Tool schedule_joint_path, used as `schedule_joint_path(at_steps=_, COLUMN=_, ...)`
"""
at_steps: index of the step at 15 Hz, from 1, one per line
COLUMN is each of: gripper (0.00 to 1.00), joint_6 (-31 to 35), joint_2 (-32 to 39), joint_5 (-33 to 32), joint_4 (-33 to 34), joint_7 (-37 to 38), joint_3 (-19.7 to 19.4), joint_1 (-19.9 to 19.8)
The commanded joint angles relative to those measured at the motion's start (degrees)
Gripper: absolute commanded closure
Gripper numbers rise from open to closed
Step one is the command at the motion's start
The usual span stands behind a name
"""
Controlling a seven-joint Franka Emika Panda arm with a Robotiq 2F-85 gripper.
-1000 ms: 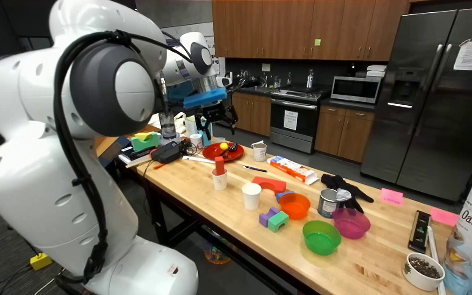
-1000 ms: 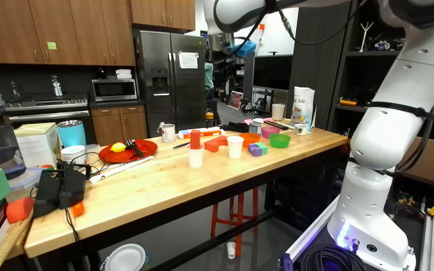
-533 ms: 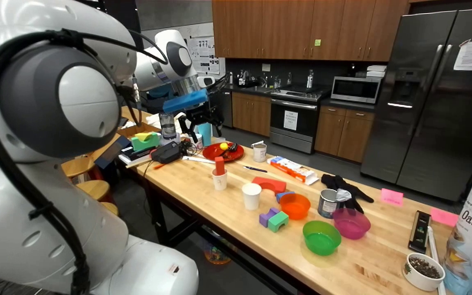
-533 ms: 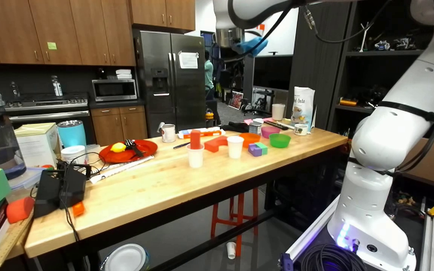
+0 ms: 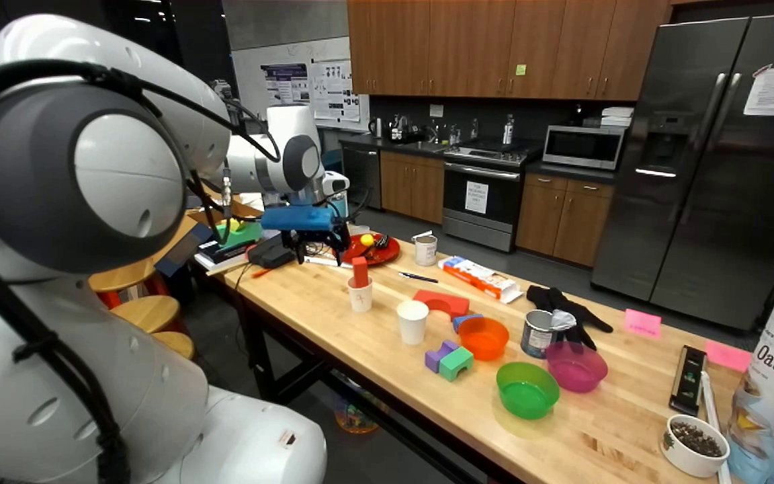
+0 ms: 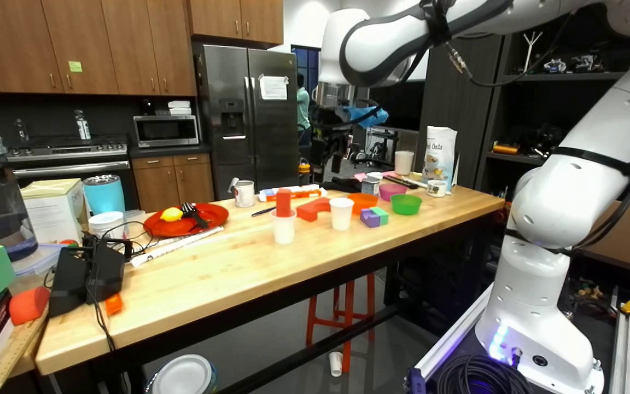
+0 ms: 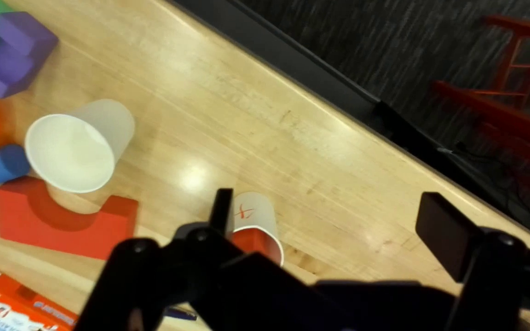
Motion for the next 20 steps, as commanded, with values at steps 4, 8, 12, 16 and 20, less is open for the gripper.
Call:
schedule_joint_path(at_steps=4, gripper=0.00, joint_6=11.94, joint_2=0.39, joint_5=0.30, joint_4=-7.43, joint_7=4.94, joint_3=1.52, joint_1=-0.93)
schedule_joint_path(at_steps=8, gripper=0.00, joint_6=18.64, joint_2=2.82, joint_5=-9.68, joint_4=-6.66, joint_7=3.78, joint_3=2.04, joint_1=-3.71)
schedule_joint_path(at_steps=12, gripper=0.00, joint_6=22.68, joint_2=6.75, joint_5=-14.44, joint_4=-4.42, joint_7=-1.89, joint_3=-0.62, joint_1=-4.69)
schedule_joint_path(at_steps=16, gripper=0.00, joint_6=26.41, joint_2=10.39, joint_5=-10.54, joint_4=-2.94, joint_7=-10.77, joint_3=-4.56, joint_1=-2.75)
schedule_joint_path(at_steps=20, gripper=0.00, joint_6=30.29, joint_2=12.68, joint_5=-3.98, joint_4=-2.06, joint_7=-21.96, joint_3=-8.02, joint_1=-0.35)
